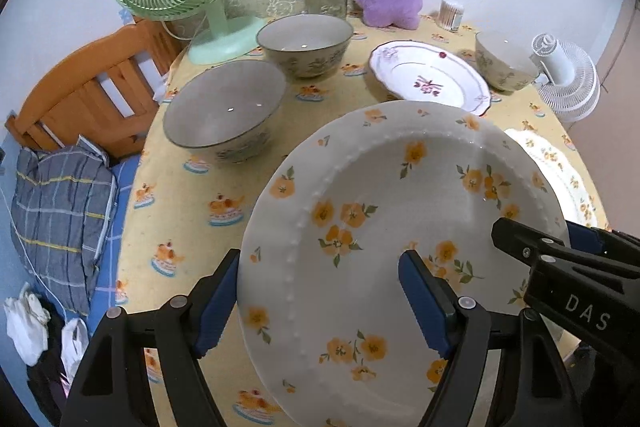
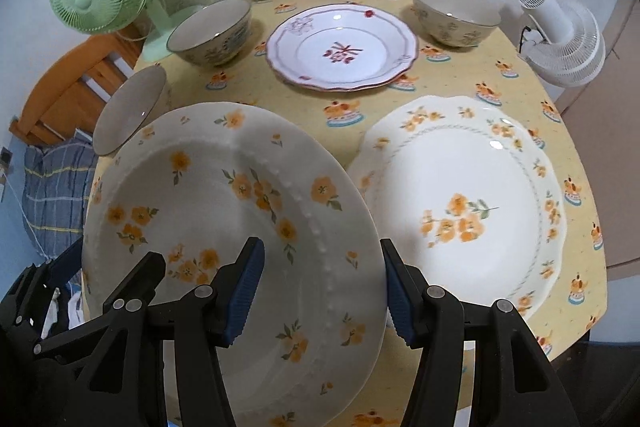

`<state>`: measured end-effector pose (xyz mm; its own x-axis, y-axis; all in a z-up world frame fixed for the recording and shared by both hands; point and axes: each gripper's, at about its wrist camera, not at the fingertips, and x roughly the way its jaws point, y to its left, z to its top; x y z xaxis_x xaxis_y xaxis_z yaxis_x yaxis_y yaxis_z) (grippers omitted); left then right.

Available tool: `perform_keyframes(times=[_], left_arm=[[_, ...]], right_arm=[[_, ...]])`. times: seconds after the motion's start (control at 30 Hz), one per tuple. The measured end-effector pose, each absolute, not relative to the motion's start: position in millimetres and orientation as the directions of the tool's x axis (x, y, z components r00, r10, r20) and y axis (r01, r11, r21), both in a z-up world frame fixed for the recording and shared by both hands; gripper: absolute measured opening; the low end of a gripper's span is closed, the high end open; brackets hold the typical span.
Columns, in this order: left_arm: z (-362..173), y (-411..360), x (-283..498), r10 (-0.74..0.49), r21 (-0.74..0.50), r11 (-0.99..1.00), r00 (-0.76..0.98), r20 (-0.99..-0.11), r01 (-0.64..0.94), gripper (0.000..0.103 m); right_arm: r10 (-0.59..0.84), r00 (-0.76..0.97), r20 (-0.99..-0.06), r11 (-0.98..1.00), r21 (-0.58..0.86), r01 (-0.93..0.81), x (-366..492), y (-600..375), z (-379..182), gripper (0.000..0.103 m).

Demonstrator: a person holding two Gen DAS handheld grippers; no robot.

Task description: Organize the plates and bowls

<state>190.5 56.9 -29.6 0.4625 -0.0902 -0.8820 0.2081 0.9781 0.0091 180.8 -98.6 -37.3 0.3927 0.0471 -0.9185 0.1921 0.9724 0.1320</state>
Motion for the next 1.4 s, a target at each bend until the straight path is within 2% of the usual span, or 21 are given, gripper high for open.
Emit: perform_keyframes(times=[0.63,1.4], left_arm=[[-29.4,-58.8,180.9,-0.070,-0.013,0.992,0.455,-0.888,0.126,0.079],[-77.1,-145.2,192.4,-0.038,0.005,0.994,0.393,-0.919,0.107,0.078]], right_arm=[[0.081,0.401,-0.913,0.984,0.137,0.115,175.1,-219.1,-28.7,0.061],[0.090,0.344,-0.935,0.982,0.140,0.125,190.1,-304.9,-76.8,0.061]])
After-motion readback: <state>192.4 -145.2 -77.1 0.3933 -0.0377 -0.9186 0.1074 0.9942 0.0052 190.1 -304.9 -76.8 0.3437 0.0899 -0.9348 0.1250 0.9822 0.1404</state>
